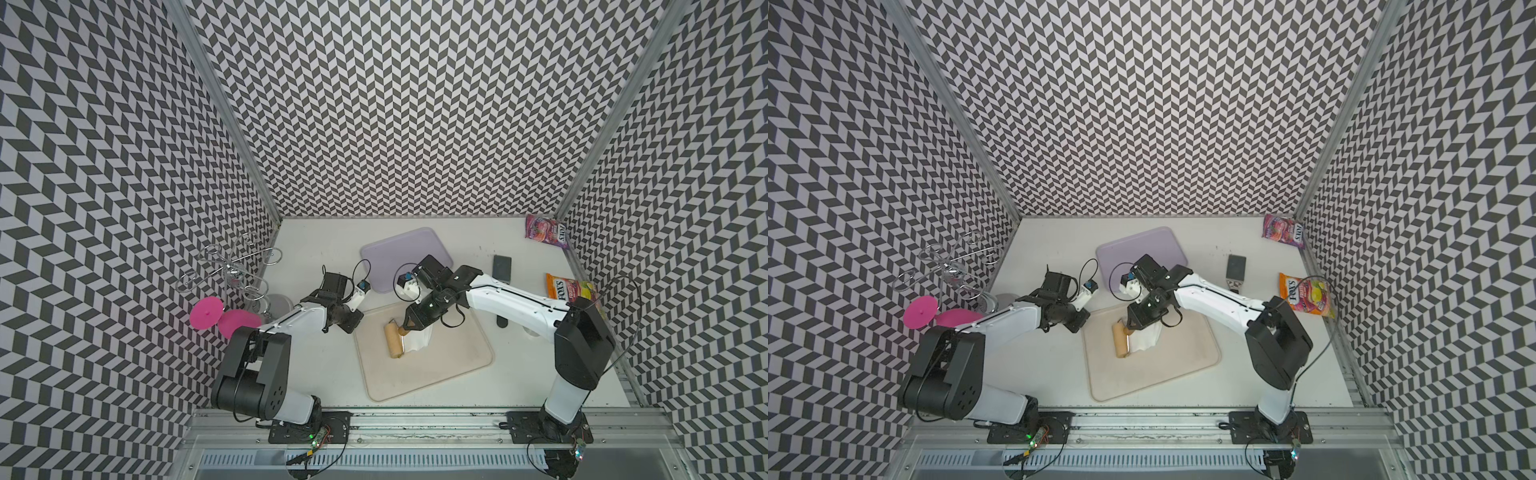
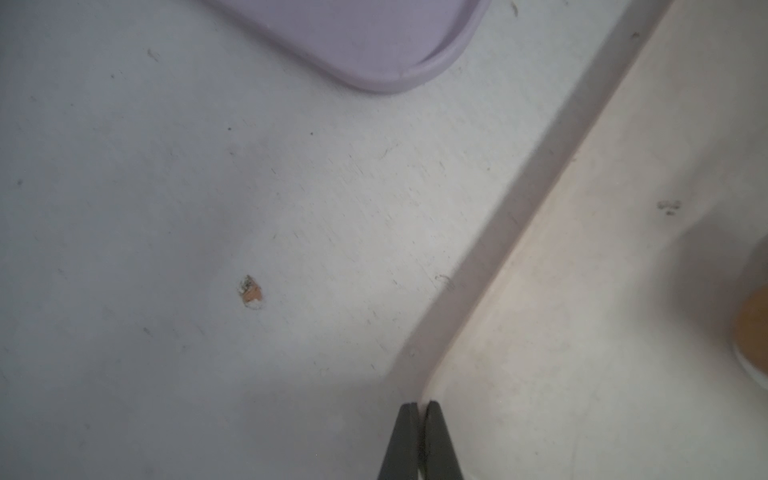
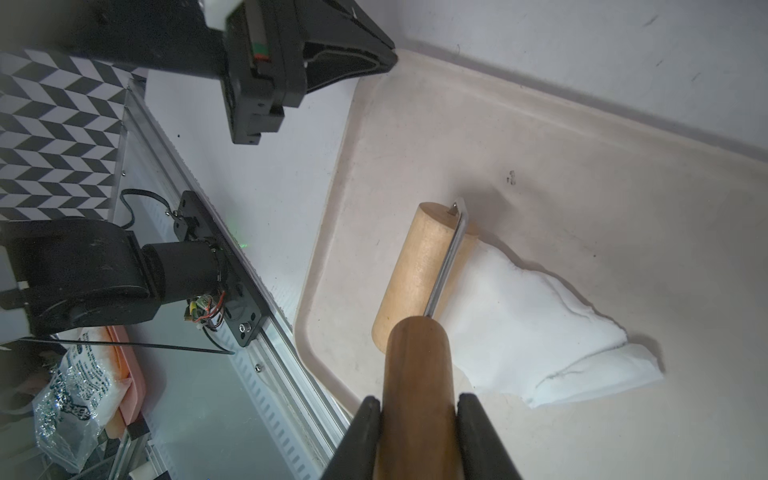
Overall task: Roll out the dumpling wrappers from the dough
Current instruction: Flatten out the dough on the work surface.
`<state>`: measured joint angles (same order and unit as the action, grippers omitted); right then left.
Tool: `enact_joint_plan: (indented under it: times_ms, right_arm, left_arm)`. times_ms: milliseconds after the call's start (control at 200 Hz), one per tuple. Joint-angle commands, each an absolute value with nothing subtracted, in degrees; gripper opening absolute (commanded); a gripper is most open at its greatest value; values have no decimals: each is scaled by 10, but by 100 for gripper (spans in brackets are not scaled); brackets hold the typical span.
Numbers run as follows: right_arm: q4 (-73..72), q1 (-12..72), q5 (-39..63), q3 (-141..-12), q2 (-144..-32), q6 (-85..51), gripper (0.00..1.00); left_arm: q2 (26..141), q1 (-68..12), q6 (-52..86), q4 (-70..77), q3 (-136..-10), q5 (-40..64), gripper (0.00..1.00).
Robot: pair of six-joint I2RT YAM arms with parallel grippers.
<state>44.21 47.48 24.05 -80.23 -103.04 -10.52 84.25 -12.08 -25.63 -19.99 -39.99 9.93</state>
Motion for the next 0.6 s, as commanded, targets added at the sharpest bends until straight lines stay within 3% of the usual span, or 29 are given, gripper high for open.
enact_joint_plan:
  times_ms: [0,295,441,596]
  right_arm:
    - [450,478,150,-777,-1090,-110,0]
    - [433,495,231,-818,-1099,-90,0]
    - [408,497,326,-841,-1051,-77,0]
    - [409,488,352,-850,-988,-80,0]
  left_arm:
    - [848,-122,-256,-206,-393,100,0]
    - [848,-122,-256,-206,-392,99,0]
    - [849,-122,-256,-206,-392,99,0]
    - [848,-122,-256,-207,-392,100,0]
